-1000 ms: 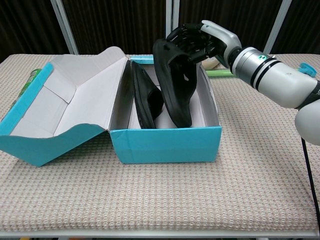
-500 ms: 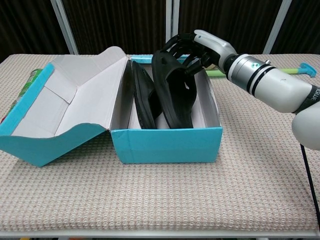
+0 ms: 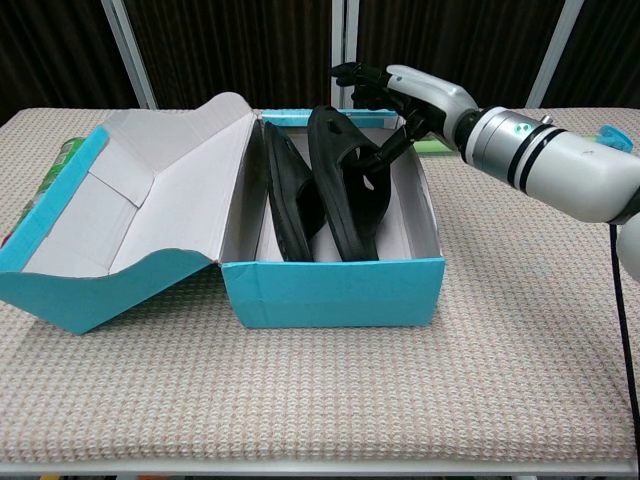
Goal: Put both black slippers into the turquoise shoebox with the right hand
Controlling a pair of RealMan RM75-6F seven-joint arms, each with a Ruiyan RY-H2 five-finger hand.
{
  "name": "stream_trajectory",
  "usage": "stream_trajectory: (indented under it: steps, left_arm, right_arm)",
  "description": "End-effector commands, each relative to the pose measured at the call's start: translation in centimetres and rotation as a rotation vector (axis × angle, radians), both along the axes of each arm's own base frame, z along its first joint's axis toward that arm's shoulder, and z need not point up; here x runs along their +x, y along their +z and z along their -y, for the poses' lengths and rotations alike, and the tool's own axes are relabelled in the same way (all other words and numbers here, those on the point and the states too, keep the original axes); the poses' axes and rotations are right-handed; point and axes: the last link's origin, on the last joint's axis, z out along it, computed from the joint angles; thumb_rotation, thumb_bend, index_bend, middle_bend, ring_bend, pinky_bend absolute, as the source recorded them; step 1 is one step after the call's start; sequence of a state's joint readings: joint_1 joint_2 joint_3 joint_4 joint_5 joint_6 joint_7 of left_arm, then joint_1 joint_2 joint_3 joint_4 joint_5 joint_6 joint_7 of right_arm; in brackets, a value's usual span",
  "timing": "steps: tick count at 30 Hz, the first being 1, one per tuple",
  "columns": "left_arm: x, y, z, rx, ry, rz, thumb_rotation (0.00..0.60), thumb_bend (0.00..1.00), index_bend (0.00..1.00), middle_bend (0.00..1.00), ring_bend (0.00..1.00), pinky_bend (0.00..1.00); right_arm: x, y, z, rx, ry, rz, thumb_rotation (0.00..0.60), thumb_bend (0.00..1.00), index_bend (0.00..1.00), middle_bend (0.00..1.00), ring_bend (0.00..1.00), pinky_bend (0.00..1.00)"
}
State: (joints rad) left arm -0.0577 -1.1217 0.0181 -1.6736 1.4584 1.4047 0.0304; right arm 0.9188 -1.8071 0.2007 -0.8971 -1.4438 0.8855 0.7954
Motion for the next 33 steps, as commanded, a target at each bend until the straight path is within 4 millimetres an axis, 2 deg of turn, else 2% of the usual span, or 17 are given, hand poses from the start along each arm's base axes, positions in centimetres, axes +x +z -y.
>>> stream_trajectory:
  steps: [1, 6, 8, 10, 13, 20, 33]
  left_arm:
    - [0.0, 0.0, 0.0, 0.000, 0.000, 0.000, 0.600, 0.00, 0.16, 0.12, 0.00, 0.03]
    - [0.0, 0.0, 0.0, 0.000, 0.000, 0.000, 0.600, 0.00, 0.16, 0.12, 0.00, 0.03]
    - [0.0, 0.0, 0.0, 0.000, 0.000, 0.000, 0.600, 0.00, 0.16, 0.12, 0.00, 0.03]
    - [0.0, 0.0, 0.0, 0.000, 0.000, 0.000, 0.600, 0.00, 0.16, 0.12, 0.00, 0.03]
    - [0.0, 0.0, 0.0, 0.000, 0.000, 0.000, 0.600, 0.00, 0.16, 0.12, 0.00, 0.03]
    - [0.0, 0.0, 0.0, 0.000, 0.000, 0.000, 0.600, 0.00, 0.16, 0.12, 0.00, 0.03]
    - [0.0, 0.0, 0.0, 0.000, 0.000, 0.000, 0.600, 0.00, 0.16, 0.12, 0.00, 0.03]
  right_arm:
    - [0.1, 0.7, -0.2, -0.001, 0.018, 0.012, 0.600, 0.03, 0.00, 0.00, 0.00, 0.00]
    - [0.7, 2.5, -0.8, -0.026, 0.103, -0.033, 0.600, 0.06, 0.00, 0.00, 0.00, 0.00]
    - [1.0, 3.4, -1.2, -0.049, 0.159, -0.088, 0.600, 0.16, 0.00, 0.01, 0.00, 0.00]
    - [1.2, 4.2, -1.7, -0.056, 0.201, -0.148, 0.600, 0.25, 0.00, 0.06, 0.00, 0.00]
    - [1.6, 4.9, -2.7, -0.044, 0.247, -0.229, 0.600, 0.32, 0.04, 0.13, 0.00, 0.03]
    - [2.1, 3.9, -4.3, 0.015, 0.259, -0.284, 0.600, 0.32, 0.07, 0.15, 0.01, 0.07]
    - [1.0, 2.2, -3.9, 0.062, 0.205, -0.313, 0.600, 0.32, 0.07, 0.15, 0.01, 0.14]
